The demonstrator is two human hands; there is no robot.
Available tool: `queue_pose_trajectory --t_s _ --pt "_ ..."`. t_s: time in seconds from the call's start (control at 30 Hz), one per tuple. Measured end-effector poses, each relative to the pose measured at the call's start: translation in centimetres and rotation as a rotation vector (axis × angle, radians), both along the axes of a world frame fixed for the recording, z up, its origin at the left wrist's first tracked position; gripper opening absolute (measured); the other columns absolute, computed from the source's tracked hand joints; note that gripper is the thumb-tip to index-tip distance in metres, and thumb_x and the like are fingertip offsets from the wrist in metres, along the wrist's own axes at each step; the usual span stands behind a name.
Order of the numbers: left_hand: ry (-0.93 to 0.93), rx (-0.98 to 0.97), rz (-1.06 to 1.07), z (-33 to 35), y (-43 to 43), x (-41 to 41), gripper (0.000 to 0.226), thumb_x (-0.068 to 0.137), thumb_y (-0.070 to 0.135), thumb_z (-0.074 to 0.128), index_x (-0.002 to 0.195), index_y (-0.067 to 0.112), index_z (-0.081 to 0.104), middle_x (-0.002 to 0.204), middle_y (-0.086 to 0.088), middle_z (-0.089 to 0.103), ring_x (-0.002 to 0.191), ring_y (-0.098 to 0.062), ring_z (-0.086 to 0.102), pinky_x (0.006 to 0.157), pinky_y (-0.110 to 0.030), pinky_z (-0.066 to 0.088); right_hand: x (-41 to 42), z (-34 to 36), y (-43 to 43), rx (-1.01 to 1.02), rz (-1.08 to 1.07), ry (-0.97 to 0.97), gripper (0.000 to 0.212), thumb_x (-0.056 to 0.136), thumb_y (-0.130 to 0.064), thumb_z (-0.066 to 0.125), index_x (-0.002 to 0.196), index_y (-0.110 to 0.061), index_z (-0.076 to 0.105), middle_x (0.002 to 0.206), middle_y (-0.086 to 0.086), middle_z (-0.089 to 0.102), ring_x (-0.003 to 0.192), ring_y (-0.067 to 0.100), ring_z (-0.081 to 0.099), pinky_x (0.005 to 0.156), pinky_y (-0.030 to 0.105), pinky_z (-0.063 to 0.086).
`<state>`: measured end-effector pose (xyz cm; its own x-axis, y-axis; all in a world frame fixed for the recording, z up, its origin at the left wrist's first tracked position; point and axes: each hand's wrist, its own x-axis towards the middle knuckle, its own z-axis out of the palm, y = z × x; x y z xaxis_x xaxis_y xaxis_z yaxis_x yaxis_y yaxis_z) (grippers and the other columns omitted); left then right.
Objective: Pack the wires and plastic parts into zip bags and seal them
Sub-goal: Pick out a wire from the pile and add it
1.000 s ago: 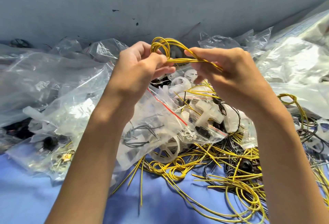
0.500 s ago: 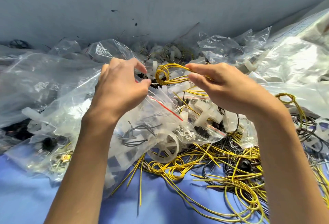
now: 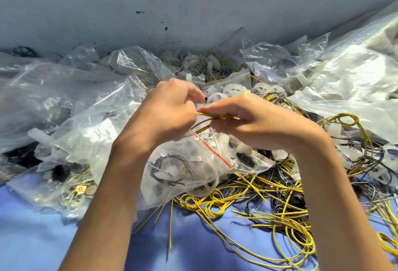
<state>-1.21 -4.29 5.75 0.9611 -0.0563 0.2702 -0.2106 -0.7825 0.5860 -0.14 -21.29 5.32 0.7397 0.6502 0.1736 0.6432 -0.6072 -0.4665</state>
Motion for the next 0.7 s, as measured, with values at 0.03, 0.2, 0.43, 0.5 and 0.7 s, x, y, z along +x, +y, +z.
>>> queue_pose_trajectory --t_s 0.03,0.2,0.43,0.5,0.7 --pt "0.005 -0.041 -0.039 0.1 -0.2 0.0 0.049 0.076 -0.008 0.039 0.103 0.02 0.07 0.095 0.002 0.069 0.094 -0.012 0.065 0.088 -0.027 0.051 -0.2 -0.1 0.3 -0.03 0.04 0.026 0.026 0.095 -0.013 0.052 0.117 -0.015 0.065 0.09 -0.001 0.066 0.074 0.005 0.057 0.068 0.029 0.048" --pt "-0.031 -0.171 -0.186 0.2 -0.5 -0.1 0.062 0.063 -0.018 0.03 0.1 0.018 0.065 0.099 0.0 0.069 0.099 -0.009 0.063 0.091 -0.015 0.048 -0.2 -0.8 1.8 -0.023 0.052 0.065 0.042 0.097 -0.007 0.049 0.078 -0.043 0.057 0.053 -0.012 0.056 0.041 -0.003 0.055 0.046 0.009 0.041" --pt "-0.035 -0.396 -0.362 0.7 -0.3 -0.7 0.061 0.05 -0.002 0.029 0.094 0.019 0.066 0.097 0.003 0.071 0.093 -0.002 0.066 0.075 -0.025 0.056 -0.1 -0.6 2.6 0.094 0.056 -0.108 0.051 0.093 -0.012 0.055 0.058 -0.046 0.04 0.06 -0.012 0.057 0.055 -0.005 0.05 0.054 0.012 0.033" --pt "-0.041 -0.445 -0.413 1.0 -0.6 -1.1 0.061 0.049 -0.003 0.031 0.095 0.017 0.065 0.098 0.001 0.071 0.094 -0.005 0.066 0.079 -0.027 0.056 -0.6 -0.3 2.9 0.141 0.148 -0.103 0.045 0.089 -0.004 0.049 0.063 -0.04 0.041 0.06 -0.018 0.047 0.058 -0.001 0.046 0.055 0.012 0.032" --pt "-0.084 -0.556 -0.495 1.3 -0.6 -1.6 0.072 0.044 -0.011 0.024 0.096 0.021 0.063 0.101 0.004 0.071 0.107 -0.01 0.064 0.102 -0.03 0.044 -0.6 -1.7 2.9 -0.132 0.057 0.024 0.033 0.09 -0.009 0.056 0.109 -0.033 0.069 0.056 -0.011 0.05 0.052 0.008 0.05 0.047 0.01 0.035"
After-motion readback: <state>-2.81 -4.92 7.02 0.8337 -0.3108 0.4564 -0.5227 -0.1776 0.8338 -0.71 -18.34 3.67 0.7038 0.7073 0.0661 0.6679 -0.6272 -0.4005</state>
